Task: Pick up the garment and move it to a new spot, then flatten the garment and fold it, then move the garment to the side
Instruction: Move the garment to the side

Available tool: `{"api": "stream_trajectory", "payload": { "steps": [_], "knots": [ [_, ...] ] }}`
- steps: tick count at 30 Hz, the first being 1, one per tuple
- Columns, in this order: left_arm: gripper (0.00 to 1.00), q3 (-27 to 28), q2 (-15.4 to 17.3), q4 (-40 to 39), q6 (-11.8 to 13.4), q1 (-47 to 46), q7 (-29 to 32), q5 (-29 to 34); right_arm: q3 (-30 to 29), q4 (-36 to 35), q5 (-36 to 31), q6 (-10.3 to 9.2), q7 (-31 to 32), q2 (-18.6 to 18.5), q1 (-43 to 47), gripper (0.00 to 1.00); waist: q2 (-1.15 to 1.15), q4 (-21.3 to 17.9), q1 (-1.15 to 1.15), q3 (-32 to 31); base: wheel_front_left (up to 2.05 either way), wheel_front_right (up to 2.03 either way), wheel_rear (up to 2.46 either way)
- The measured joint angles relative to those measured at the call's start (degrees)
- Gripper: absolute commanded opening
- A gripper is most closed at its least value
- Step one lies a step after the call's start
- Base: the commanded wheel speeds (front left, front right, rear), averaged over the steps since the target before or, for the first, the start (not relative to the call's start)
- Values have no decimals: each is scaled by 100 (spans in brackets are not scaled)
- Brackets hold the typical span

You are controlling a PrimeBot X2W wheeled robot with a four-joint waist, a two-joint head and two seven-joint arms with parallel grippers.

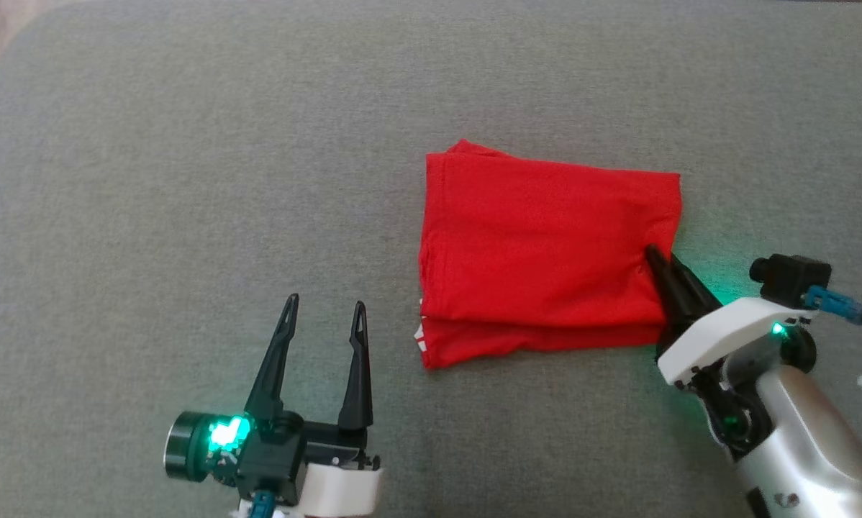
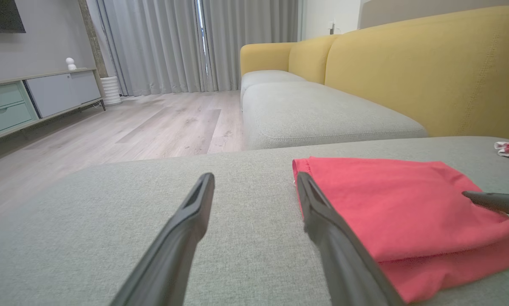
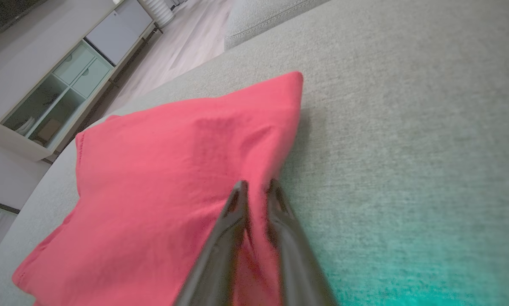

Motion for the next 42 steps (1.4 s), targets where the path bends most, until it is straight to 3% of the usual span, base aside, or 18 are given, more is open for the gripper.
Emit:
{"api": "stream_trajectory", "payload": {
  "steps": [5, 10, 17, 23, 24, 25, 26, 27, 31, 36, 42],
  "knots": [
    [100, 20, 0, 0, 2, -1, 0, 0, 63, -152, -18, 0, -125, -345, -3, 0, 0, -165, 0, 26, 0, 0, 0],
    [100, 101, -2, -31, 4, -29, -1, 8, -54, -442, -282, 0, -110, -1039, -152, 0, 0, -483, -1, 107, 0, 0, 0],
    [100, 197, -3, -161, -156, -415, -1, 4, -737, -904, -579, 0, 254, -2277, -670, 0, 0, -982, 0, 447, 0, 0, 0],
    [100, 249, -5, -331, -261, -740, -26, -215, -1374, -961, -821, 0, 455, -2967, -1064, 0, 0, -1270, 0, 848, 0, 0, 0],
    [100, 253, -7, -339, -264, -778, -26, -263, -1471, -932, -871, 0, 456, -3043, -1099, 9, 0, -1301, 0, 908, 0, 0, 0],
    [100, 261, -7, -338, -265, -812, -26, -277, -1536, -889, -950, 0, 465, -3108, -1141, 92, 0, -1328, 0, 963, 0, 0, 0],
    [100, 265, -7, -327, -265, -849, -26, -279, -1605, -850, -1040, 0, 468, -3155, -1161, 92, 0, -1350, 1, 1010, 0, 0, 0],
    [100, 268, -7, -324, -266, -890, -26, -279, -1691, -834, -1148, 0, 467, -3165, -1167, 100, 0, -1366, 1, 1042, 0, 0, 0],
    [100, 316, -9, -334, -247, -1007, -26, -376, -1856, -940, -1642, 0, 365, -2918, -1163, 100, 0, -1353, 0, 966, 0, 0, 0],
    [100, 326, -12, -192, -67, -951, -26, -492, -1617, -1390, -2091, 0, 215, -1871, -714, 100, 0, -1231, -1, 570, 0, 0, 0],
    [100, 324, -16, -37, -5, -541, -26, -597, -853, -1469, -2128, 0, -355, -825, 533, 100, 0, -968, -2, -60, 0, 0, 0]
  ]
}}
